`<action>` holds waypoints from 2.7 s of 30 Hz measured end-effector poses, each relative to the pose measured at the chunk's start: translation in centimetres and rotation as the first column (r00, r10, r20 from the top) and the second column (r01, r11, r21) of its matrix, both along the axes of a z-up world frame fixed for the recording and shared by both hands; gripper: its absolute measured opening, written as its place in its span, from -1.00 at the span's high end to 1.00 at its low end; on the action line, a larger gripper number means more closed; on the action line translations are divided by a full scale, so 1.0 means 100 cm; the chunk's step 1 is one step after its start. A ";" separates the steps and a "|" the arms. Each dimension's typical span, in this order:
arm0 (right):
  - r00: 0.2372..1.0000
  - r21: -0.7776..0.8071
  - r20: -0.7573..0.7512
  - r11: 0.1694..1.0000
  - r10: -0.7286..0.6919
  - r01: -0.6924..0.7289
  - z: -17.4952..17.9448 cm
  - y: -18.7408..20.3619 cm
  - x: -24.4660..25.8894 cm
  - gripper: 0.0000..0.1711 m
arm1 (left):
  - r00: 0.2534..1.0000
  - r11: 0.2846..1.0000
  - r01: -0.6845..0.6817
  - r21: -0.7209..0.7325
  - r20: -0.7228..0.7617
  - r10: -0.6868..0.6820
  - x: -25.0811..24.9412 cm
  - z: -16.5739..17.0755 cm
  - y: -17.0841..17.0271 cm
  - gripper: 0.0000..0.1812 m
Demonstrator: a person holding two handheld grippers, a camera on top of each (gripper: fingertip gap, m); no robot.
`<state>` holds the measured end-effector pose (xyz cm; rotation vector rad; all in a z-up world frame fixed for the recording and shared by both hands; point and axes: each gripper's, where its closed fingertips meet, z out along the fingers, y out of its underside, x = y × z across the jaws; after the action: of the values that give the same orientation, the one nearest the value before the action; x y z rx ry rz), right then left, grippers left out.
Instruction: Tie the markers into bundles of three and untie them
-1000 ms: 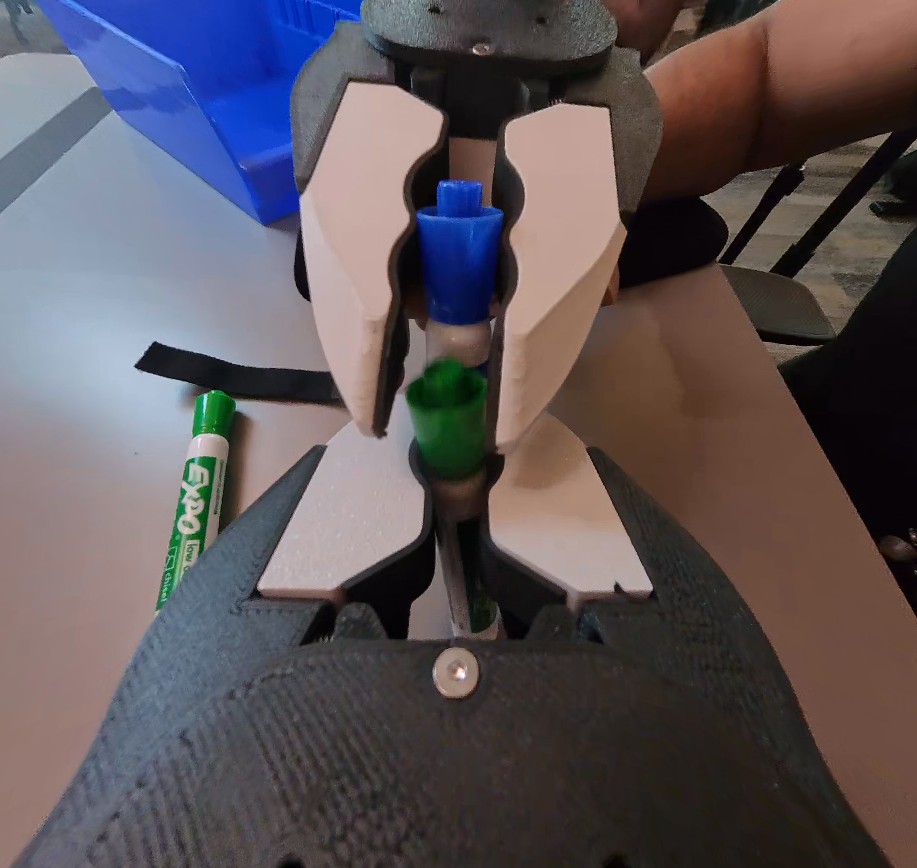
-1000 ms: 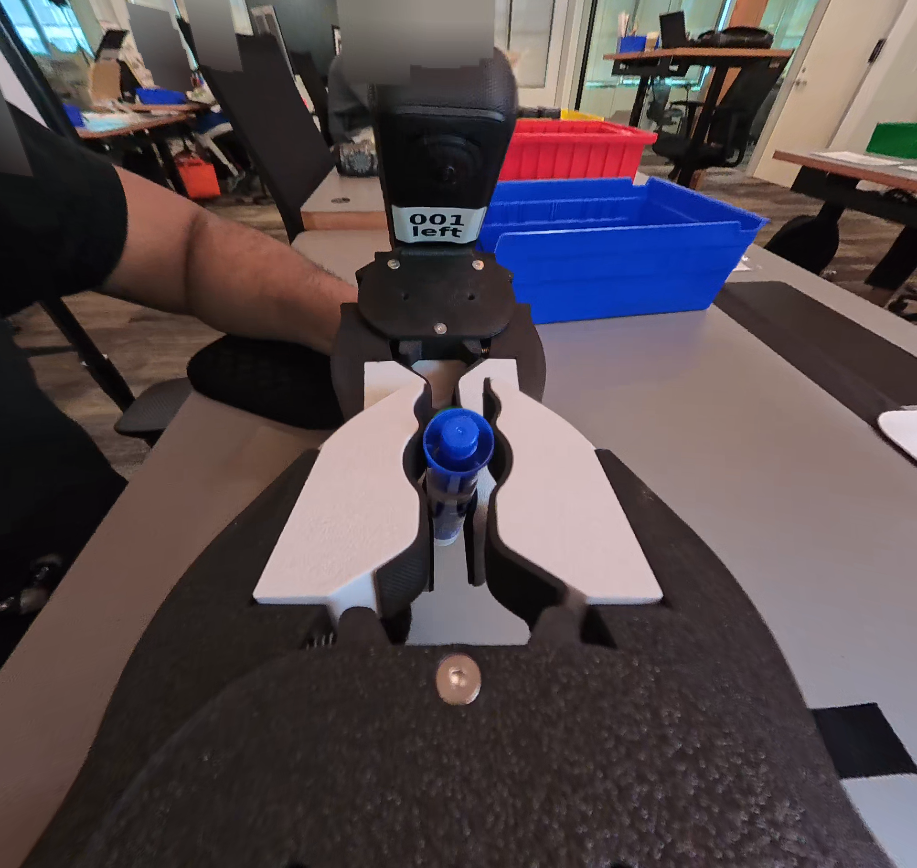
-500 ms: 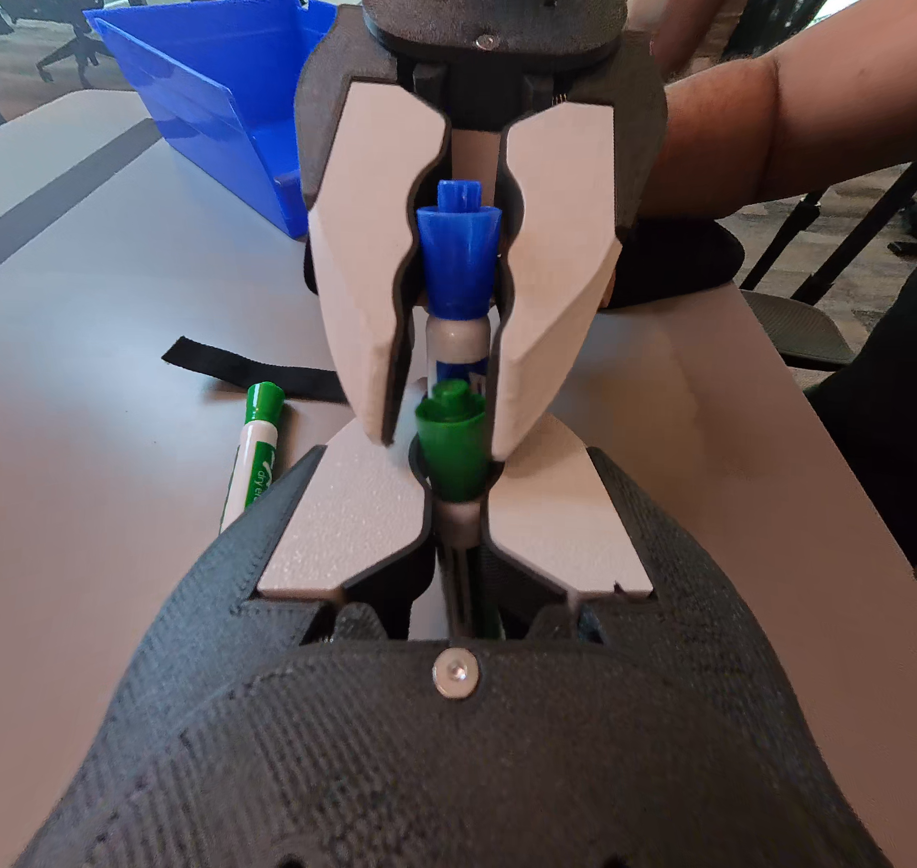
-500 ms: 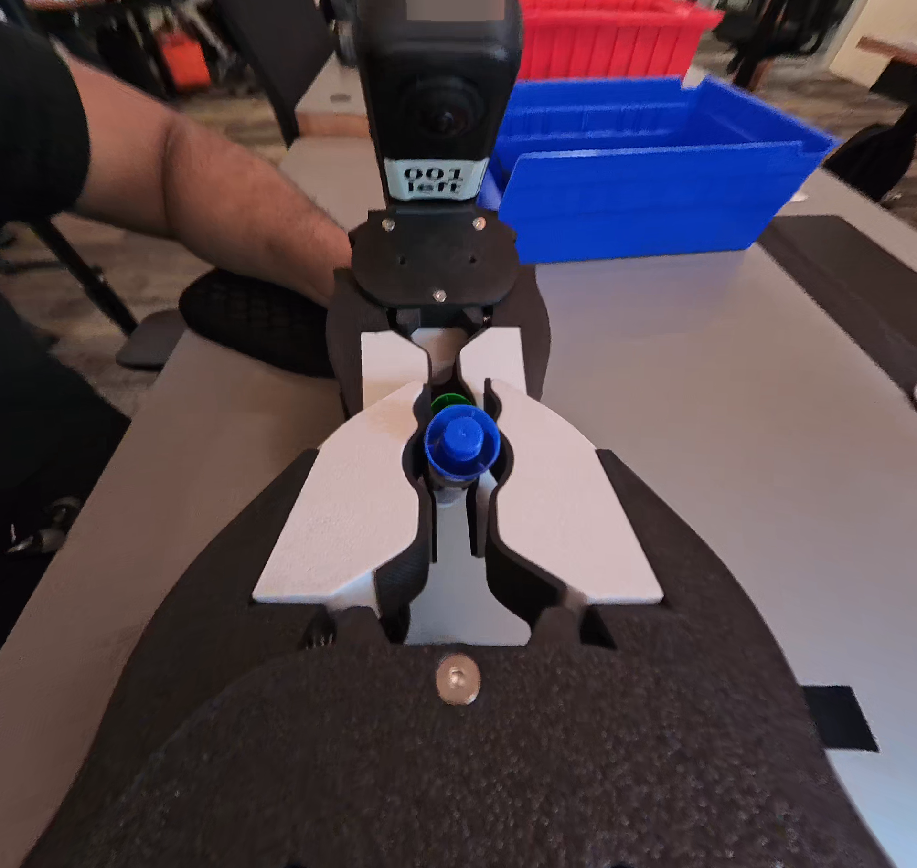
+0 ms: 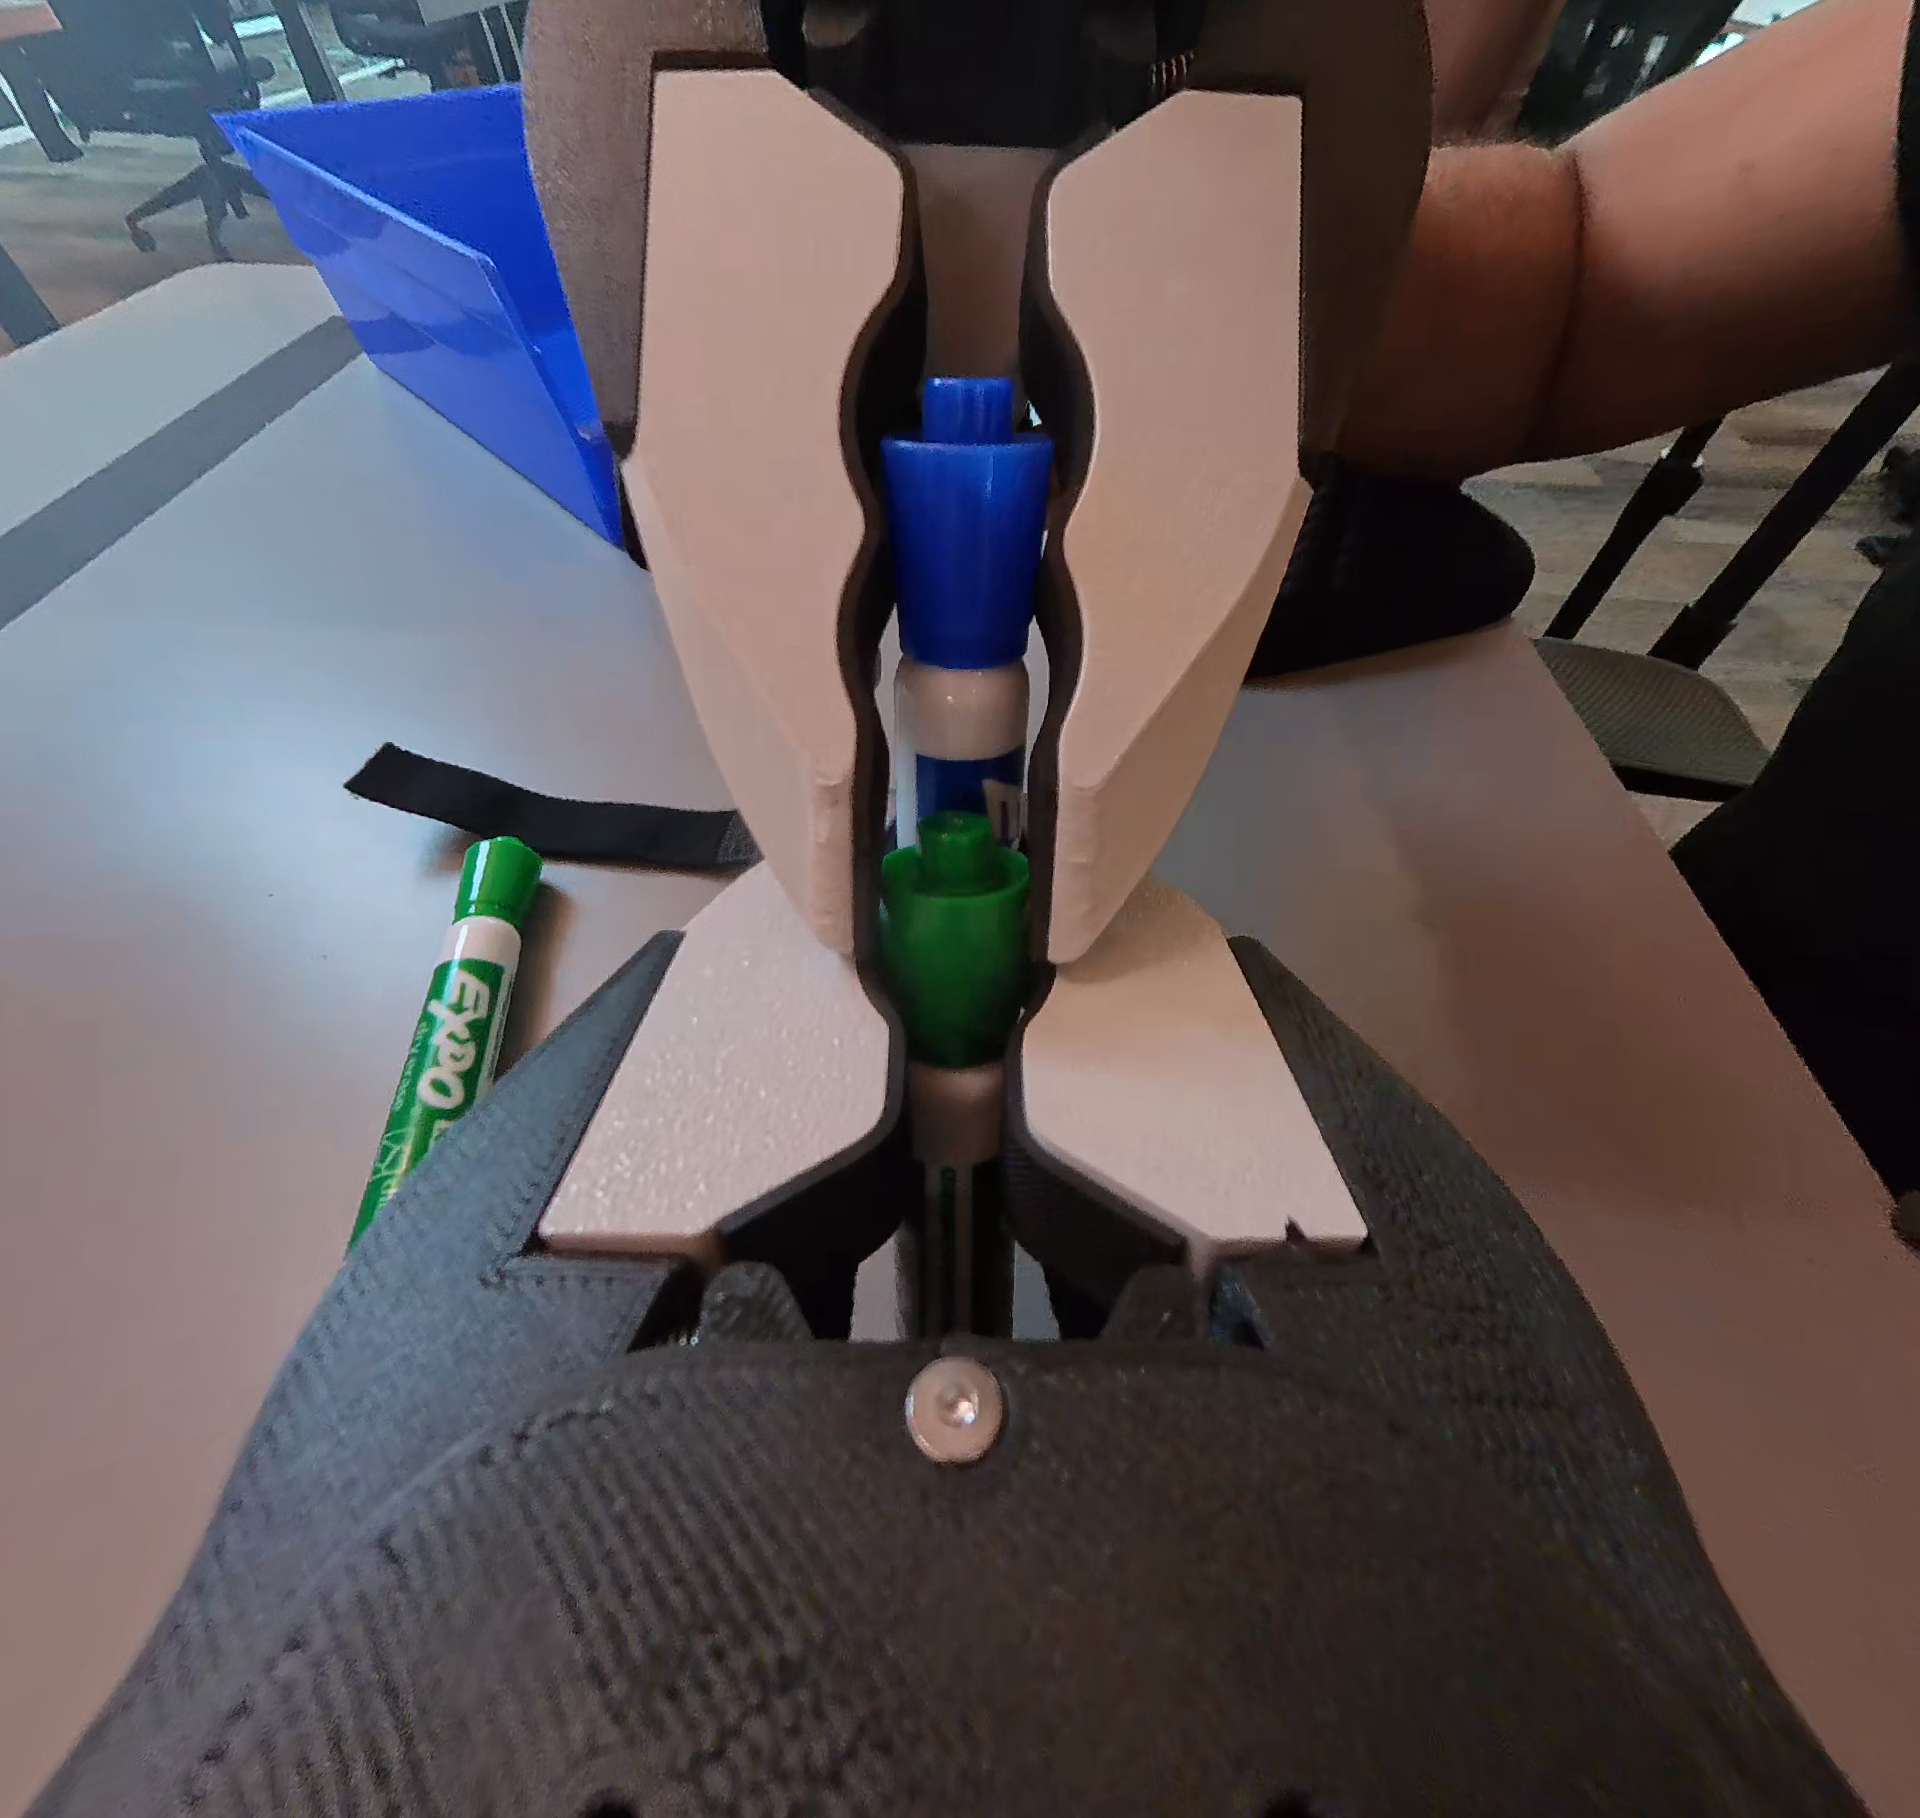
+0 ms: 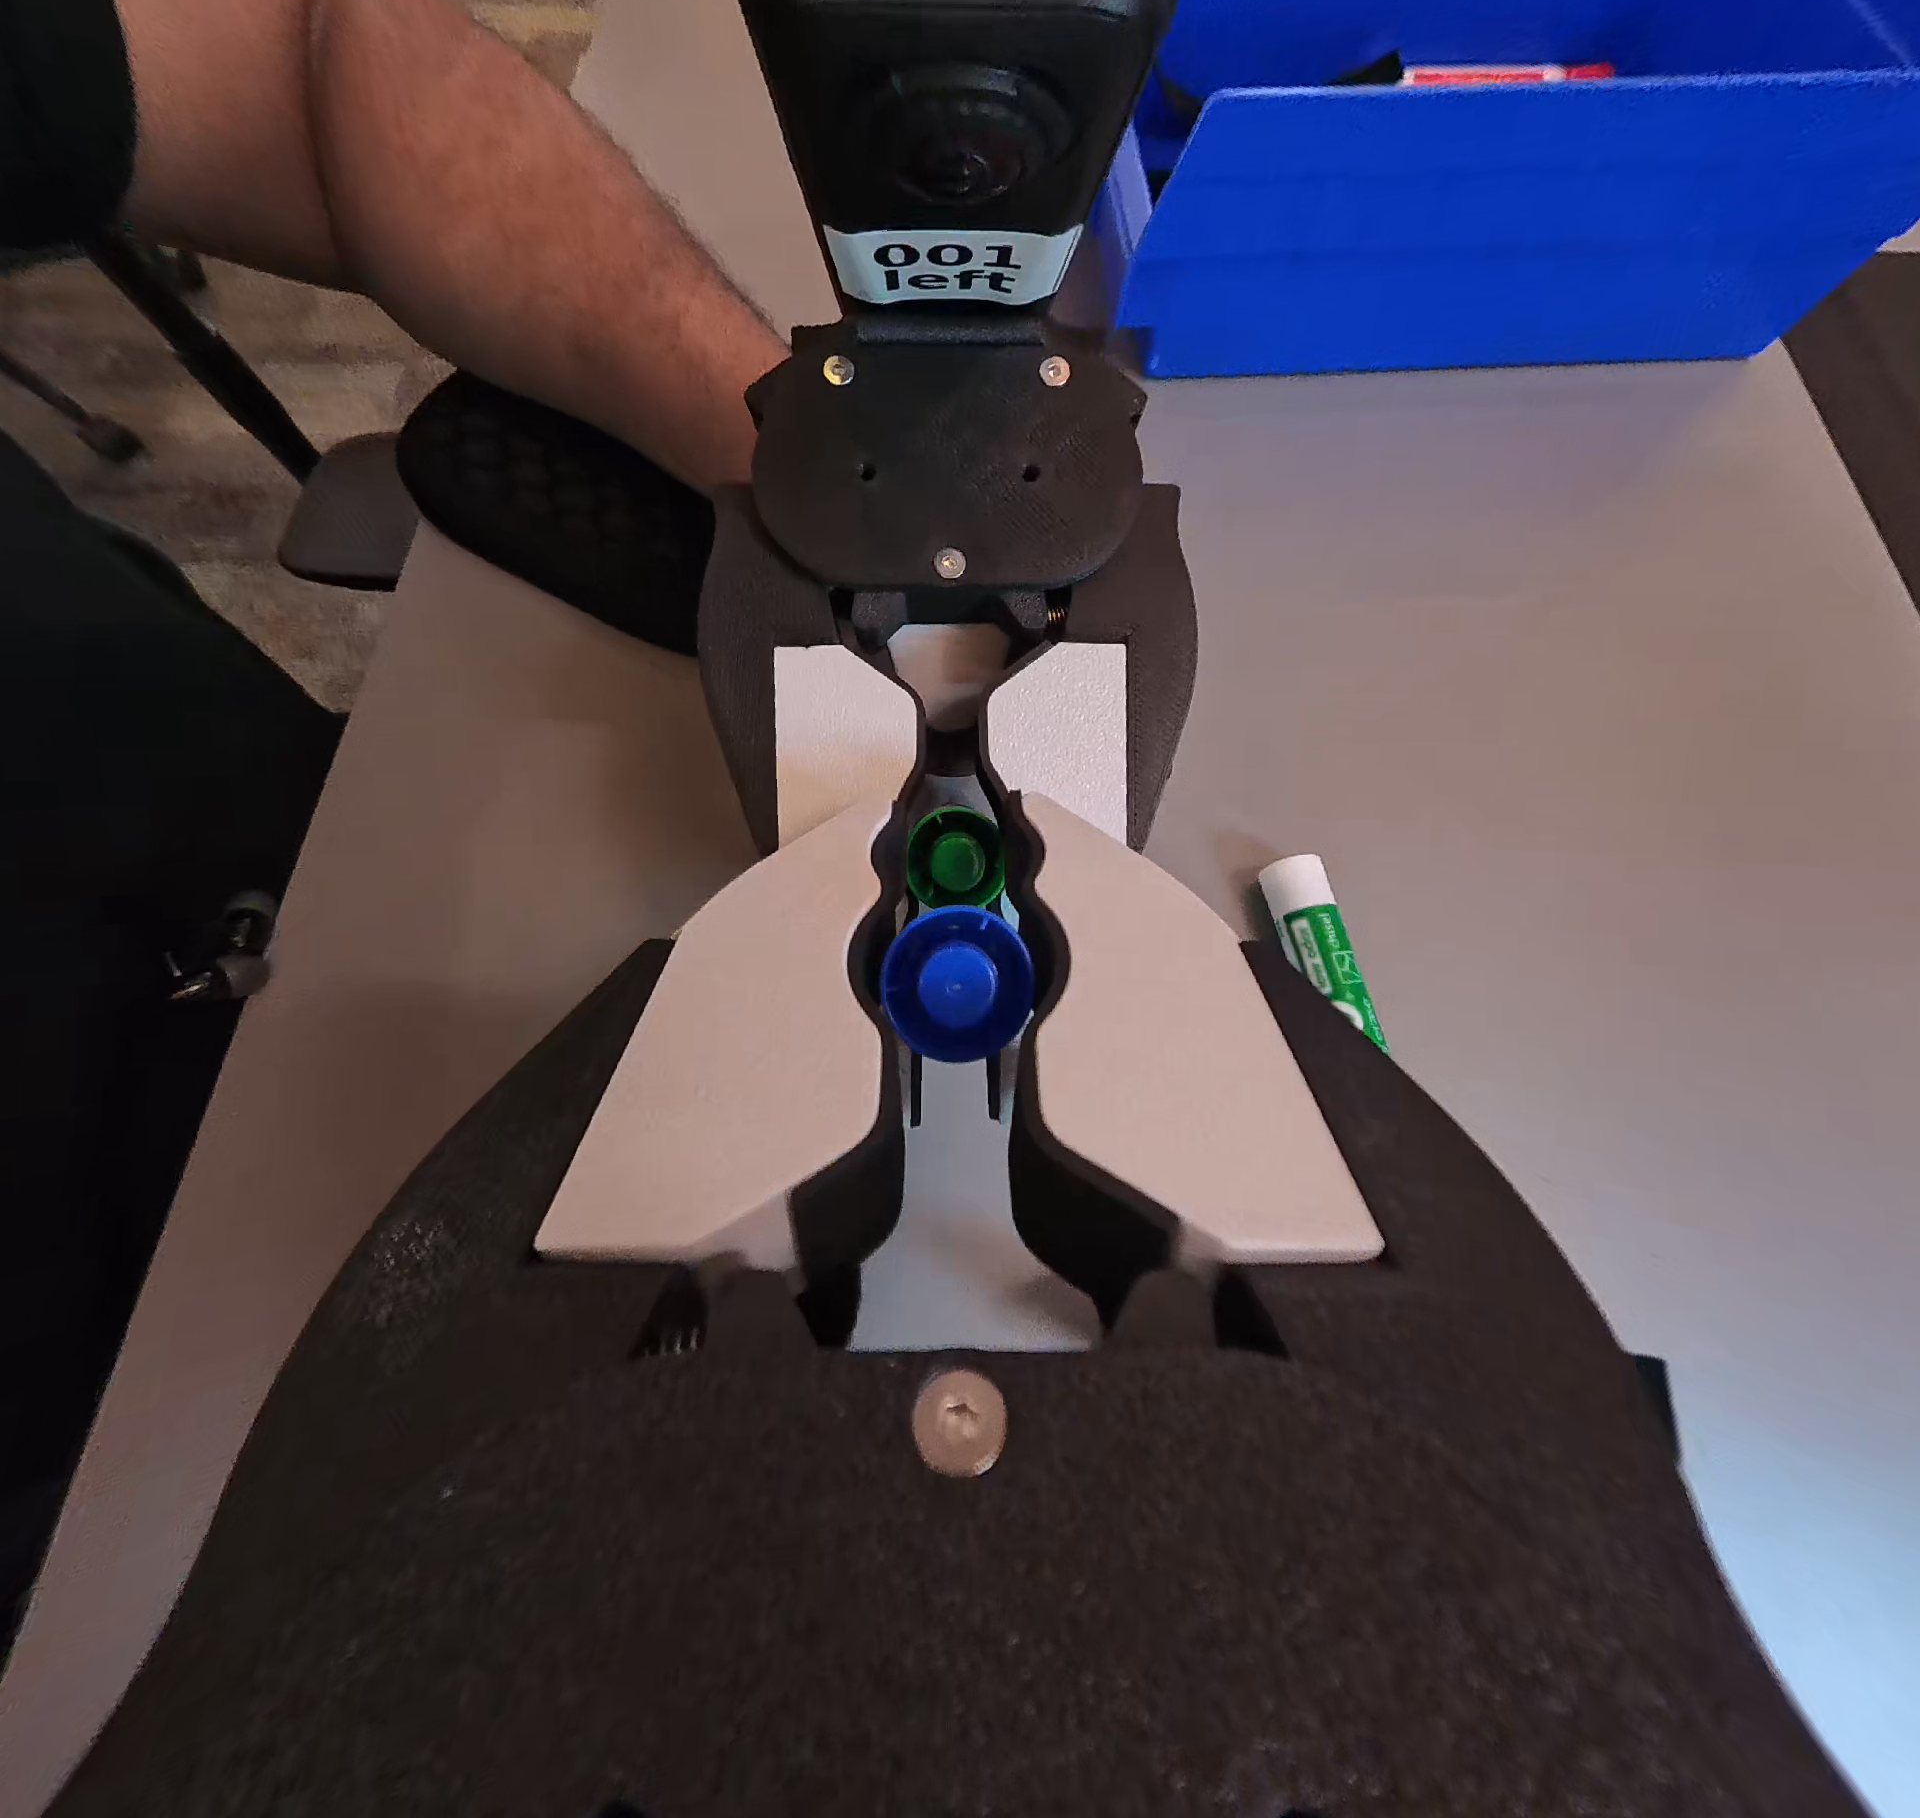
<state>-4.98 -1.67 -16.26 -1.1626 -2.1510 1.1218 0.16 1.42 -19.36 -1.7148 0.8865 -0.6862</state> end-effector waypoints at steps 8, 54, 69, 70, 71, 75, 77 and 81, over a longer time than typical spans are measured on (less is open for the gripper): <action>0.991 0.038 0.133 0.999 0.015 -0.020 0.009 0.007 -0.003 0.80 | 0.996 0.999 -0.033 0.001 0.088 0.033 -0.002 0.010 0.007 0.83; 0.973 -0.165 -0.206 0.984 -0.101 0.067 0.010 0.042 -0.015 0.79 | 0.957 0.974 -0.206 -0.094 -0.227 0.180 -0.045 -0.039 0.018 0.80; 0.941 -0.283 -0.300 0.957 -0.156 0.068 0.014 0.043 -0.014 0.64 | 0.958 0.974 -0.209 -0.093 -0.218 0.185 -0.044 -0.041 0.017 0.80; 0.938 -0.284 -0.308 0.956 -0.159 0.069 0.017 0.044 -0.013 0.62 | 0.958 0.974 -0.208 -0.093 -0.219 0.184 -0.044 -0.042 0.017 0.80; 0.935 -0.280 -0.316 0.957 -0.163 0.072 0.021 0.046 -0.012 0.60 | 0.959 0.974 -0.208 -0.094 -0.217 0.184 -0.044 -0.042 0.017 0.80; 0.945 -0.230 -0.293 0.970 -0.144 0.076 0.032 0.053 0.000 0.42 | 0.960 0.974 -0.206 -0.098 -0.213 0.182 -0.044 -0.042 0.017 0.80; 0.957 -0.163 -0.262 0.983 -0.127 0.086 0.032 0.058 0.013 0.39 | 0.962 0.975 -0.198 -0.101 -0.210 0.173 -0.044 -0.041 0.016 0.79; 0.975 -0.045 -0.177 0.990 -0.137 0.131 0.006 0.064 0.033 0.41 | 0.980 0.981 -0.158 -0.117 -0.145 0.140 -0.040 -0.032 0.012 0.63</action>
<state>-1.69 4.73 -15.64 -1.1548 -1.8961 1.1591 -3.81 2.60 -22.57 -1.9405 0.8110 -0.5408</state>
